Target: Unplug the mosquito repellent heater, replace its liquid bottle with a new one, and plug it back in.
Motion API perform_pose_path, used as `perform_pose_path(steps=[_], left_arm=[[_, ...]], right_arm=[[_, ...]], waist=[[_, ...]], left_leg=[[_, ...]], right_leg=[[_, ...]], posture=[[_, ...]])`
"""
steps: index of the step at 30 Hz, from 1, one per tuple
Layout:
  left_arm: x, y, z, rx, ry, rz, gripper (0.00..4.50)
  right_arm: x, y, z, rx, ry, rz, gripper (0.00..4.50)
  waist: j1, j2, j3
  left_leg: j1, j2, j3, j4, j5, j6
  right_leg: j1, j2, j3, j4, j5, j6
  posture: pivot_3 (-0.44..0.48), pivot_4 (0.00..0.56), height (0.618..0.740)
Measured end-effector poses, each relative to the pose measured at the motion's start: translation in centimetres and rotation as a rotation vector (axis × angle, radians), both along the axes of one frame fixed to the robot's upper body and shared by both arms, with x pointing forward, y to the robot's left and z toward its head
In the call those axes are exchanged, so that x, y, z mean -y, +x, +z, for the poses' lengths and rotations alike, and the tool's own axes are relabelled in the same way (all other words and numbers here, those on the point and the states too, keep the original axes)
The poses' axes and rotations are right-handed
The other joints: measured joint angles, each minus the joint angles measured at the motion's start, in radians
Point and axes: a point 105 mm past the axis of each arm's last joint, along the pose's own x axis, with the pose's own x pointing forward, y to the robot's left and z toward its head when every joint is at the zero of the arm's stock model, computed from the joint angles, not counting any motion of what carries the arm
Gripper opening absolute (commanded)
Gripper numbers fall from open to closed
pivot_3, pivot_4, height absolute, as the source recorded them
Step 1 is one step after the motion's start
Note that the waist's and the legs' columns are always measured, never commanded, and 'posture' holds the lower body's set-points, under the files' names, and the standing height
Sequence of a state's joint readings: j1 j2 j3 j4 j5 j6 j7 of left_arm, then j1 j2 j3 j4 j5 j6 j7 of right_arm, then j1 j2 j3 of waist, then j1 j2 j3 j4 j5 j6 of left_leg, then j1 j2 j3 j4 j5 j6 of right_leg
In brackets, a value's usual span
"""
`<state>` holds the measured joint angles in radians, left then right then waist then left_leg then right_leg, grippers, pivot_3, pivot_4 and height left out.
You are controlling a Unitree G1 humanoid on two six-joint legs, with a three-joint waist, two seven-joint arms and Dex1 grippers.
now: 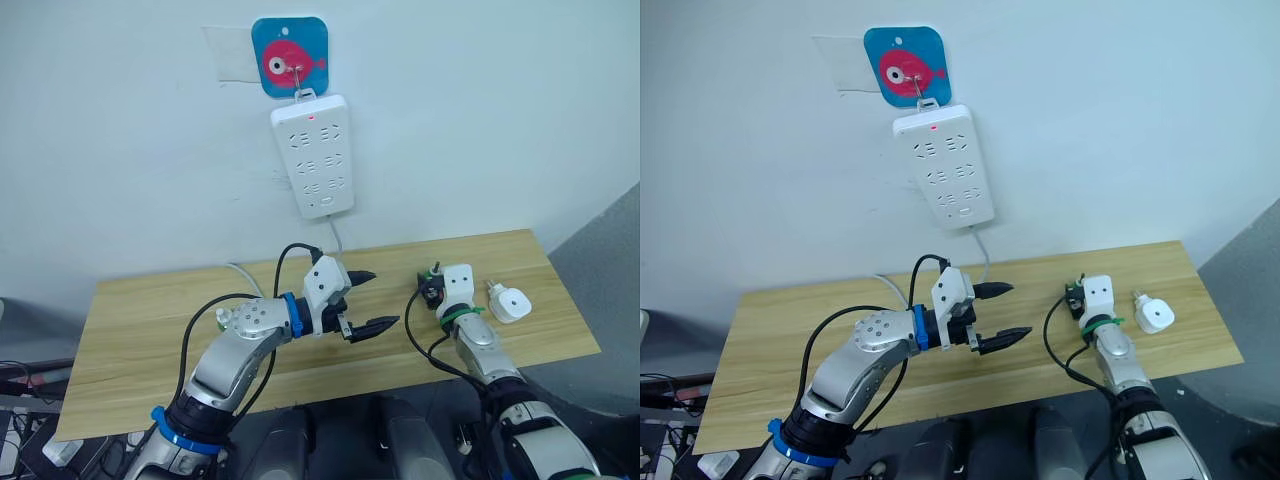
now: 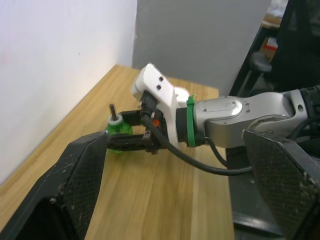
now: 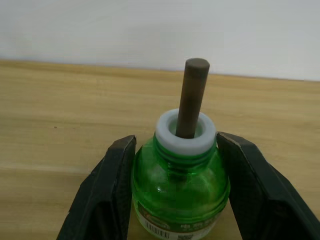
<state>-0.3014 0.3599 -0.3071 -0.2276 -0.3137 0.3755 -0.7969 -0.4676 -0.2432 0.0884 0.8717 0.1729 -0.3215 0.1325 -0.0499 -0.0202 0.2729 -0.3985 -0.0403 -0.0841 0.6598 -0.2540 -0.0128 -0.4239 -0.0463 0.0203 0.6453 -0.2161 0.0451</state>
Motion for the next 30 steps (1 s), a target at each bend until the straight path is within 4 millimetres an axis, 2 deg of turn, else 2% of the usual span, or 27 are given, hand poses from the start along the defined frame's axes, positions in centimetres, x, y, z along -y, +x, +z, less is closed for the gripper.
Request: perform_pose_path(steps=[4, 7, 10, 11, 15, 21, 24, 28, 30], left_arm=[[0.1, 0.2, 0.3, 0.014, 0.005, 0.000, 4.47], [0.3, 0.3, 0.4, 0.011, 0.003, -0.001, 4.50], [0.3, 0.3, 0.3, 0.009, 0.005, 0.000, 4.50], [0.3, 0.3, 0.3, 0.009, 0.004, -0.001, 4.50], [0.2, 0.2, 0.2, 0.003, 0.004, 0.003, 4.50], [-1.5, -0.3, -0.5, -0.040, -0.025, 0.098, 4.50], [-2.7, -0.8, -1.0, -0.040, -0.045, 0.177, 4.50], [-5.8, -1.0, -2.2, 0.020, -0.045, 0.386, 4.50], [-7.5, -1.8, -3.3, 0.030, -0.037, 0.492, 4.50]], right_arm=[[-0.2, 0.5, 0.0, 0.006, -0.007, -0.007, 2.16], [0.0, 0.5, -0.3, 0.002, -0.009, -0.019, 3.18], [0.4, -0.1, -1.6, -0.037, -0.010, -0.034, 4.25], [0.5, -0.1, -1.6, -0.036, -0.010, -0.035, 4.46], [1.0, -0.8, -1.7, -0.028, -0.012, -0.030, 4.46], [1.8, -4.0, -1.1, 0.000, -0.019, 0.021, 4.46], [0.8, -5.9, 0.8, 0.005, -0.008, 0.101, 4.46], [-1.0, -7.8, 5.1, 0.028, -0.039, 0.251, 4.46], [-2.4, -8.5, 7.2, 0.034, -0.039, 0.356, 4.46]], waist=[[0.002, 0.000, 0.000], [0.003, 0.000, 0.000], [0.003, 0.000, 0.000], [0.002, 0.000, 0.000], [0.003, 0.000, 0.000], [0.006, 0.001, 0.000], [0.008, 0.002, 0.000], [0.013, 0.002, 0.000], [0.018, 0.002, 0.000]], left_leg=[[0.000, 0.000, 0.000, 0.000, 0.000, 0.000], [0.001, 0.000, -0.001, 0.000, 0.000, 0.000], [0.000, 0.000, -0.001, 0.000, 0.000, 0.000], [0.001, 0.000, 0.000, 0.000, 0.000, 0.000], [0.000, 0.000, -0.001, 0.000, 0.000, 0.000], [0.000, -0.001, -0.002, -0.001, 0.000, 0.000], [0.000, 0.000, -0.003, -0.001, 0.000, -0.001], [0.000, 0.000, -0.003, 0.000, -0.001, -0.001], [-0.001, 0.000, -0.005, 0.000, -0.001, -0.002]], right_leg=[[0.001, 0.000, 0.000, 0.000, 0.000, 0.000], [0.001, 0.000, 0.000, 0.000, 0.000, 0.000], [0.001, 0.000, 0.000, 0.000, 0.000, 0.000], [0.001, -0.001, 0.001, 0.000, 0.000, 0.000], [0.001, -0.001, 0.000, 0.000, 0.000, 0.000], [0.000, -0.006, 0.000, 0.000, 0.000, 0.000], [0.000, -0.007, -0.001, 0.000, -0.003, 0.004], [0.000, -0.008, -0.001, -0.001, -0.003, 0.005], [0.000, -0.008, -0.001, -0.002, -0.006, 0.002]], posture=[[0.036, 0.291, 0.740], [0.032, 0.290, 0.740], [0.032, 0.288, 0.740], [0.032, 0.288, 0.740], [0.025, 0.282, 0.740], [0.022, 0.272, 0.740], [0.024, 0.268, 0.740], [0.023, 0.261, 0.740], [0.019, 0.259, 0.740]])
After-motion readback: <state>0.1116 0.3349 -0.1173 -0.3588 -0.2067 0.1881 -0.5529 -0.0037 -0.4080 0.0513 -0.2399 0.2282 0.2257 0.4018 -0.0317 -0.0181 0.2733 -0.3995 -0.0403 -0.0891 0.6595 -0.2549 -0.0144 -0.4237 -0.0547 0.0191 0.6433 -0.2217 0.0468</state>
